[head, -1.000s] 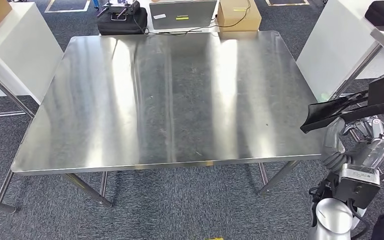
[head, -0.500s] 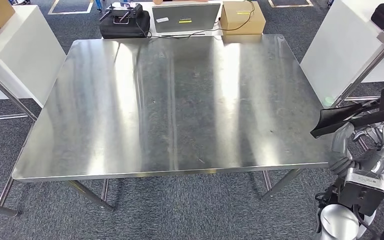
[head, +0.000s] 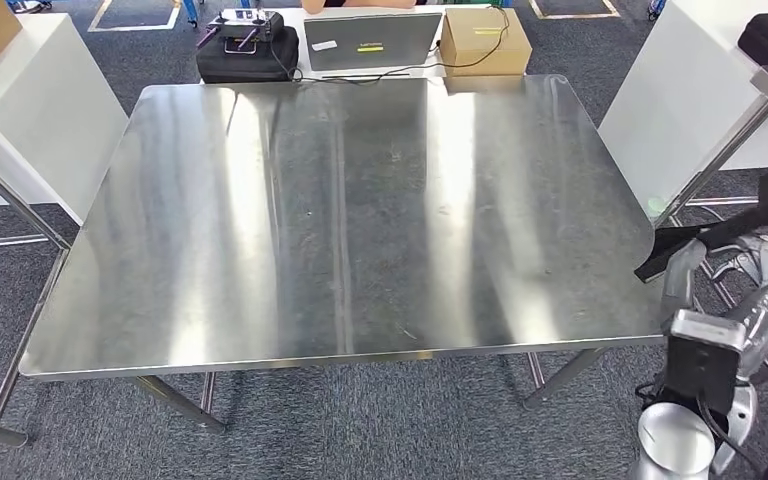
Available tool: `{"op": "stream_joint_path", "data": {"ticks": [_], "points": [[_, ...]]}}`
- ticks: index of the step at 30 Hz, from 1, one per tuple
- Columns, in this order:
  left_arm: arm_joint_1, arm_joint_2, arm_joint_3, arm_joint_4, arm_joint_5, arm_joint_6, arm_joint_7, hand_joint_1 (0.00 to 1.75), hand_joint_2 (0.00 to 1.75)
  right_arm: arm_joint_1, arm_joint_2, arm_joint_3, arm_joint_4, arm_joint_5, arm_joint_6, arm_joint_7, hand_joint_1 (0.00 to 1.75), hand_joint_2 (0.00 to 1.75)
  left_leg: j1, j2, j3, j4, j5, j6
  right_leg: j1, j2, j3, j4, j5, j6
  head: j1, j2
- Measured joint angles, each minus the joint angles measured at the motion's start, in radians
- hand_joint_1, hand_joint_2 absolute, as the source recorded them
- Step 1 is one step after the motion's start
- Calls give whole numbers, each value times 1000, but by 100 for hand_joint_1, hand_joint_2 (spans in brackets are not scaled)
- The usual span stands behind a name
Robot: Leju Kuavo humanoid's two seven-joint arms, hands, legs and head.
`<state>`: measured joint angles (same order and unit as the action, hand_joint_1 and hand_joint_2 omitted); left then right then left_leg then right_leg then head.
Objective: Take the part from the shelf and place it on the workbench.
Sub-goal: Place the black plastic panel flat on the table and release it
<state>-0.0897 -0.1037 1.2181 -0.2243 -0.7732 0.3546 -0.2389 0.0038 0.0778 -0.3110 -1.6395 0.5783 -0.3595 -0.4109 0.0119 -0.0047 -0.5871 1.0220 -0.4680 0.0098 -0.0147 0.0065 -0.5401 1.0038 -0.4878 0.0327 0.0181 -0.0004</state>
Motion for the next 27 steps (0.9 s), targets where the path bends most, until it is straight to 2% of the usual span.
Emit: {"op": "stream_joint_path", "data": {"ticks": [1,5,8,11,14,18,22,27], "points": [[0,0,0,0,-1,-4,-1,0,175,-23,-13,-7,32,67,-3,36,175,175,-3,0,0,0,0,3,1,0,1,-3,1,0,0,0],[0,1,0,-2,-10,-19,-12,0,175,-179,-92,-16,266,350,-24,198,175,175,-9,1,-2,0,2,16,-4,0,5,-14,8,12,0,0],[-1,2,0,-3,-20,-36,-22,0,175,-344,-142,3,507,516,-55,276,175,175,-13,1,-5,0,6,23,-7,0,4,-18,14,21,0,0],[-1,7,0,-3,-41,-50,-24,0,175,-491,-164,50,713,631,-72,328,175,175,-15,0,-6,1,8,27,-8,0,3,-18,16,25,0,0],[-2,13,-4,-3,-63,-63,-20,0,175,-597,-165,110,865,714,-74,369,175,175,-14,-1,-7,1,9,28,-8,-2,3,-18,17,27,0,0],[-6,25,-12,-3,-89,-66,-6,0,175,-687,-143,188,998,799,-58,386,175,175,-11,-1,-7,1,10,28,-5,-2,2,-17,17,27,0,0],[-12,28,-19,-3,-104,-66,0,0,175,-736,-110,257,1073,845,-37,390,175,175,-8,-3,-8,0,10,28,-2,-4,2,-17,17,27,0,0],[-12,30,-30,-3,-119,-72,-4,0,175,-759,-71,300,1108,873,7,342,175,175,-7,-3,-10,0,10,28,-2,-4,1,-16,17,27,0,0]]}}
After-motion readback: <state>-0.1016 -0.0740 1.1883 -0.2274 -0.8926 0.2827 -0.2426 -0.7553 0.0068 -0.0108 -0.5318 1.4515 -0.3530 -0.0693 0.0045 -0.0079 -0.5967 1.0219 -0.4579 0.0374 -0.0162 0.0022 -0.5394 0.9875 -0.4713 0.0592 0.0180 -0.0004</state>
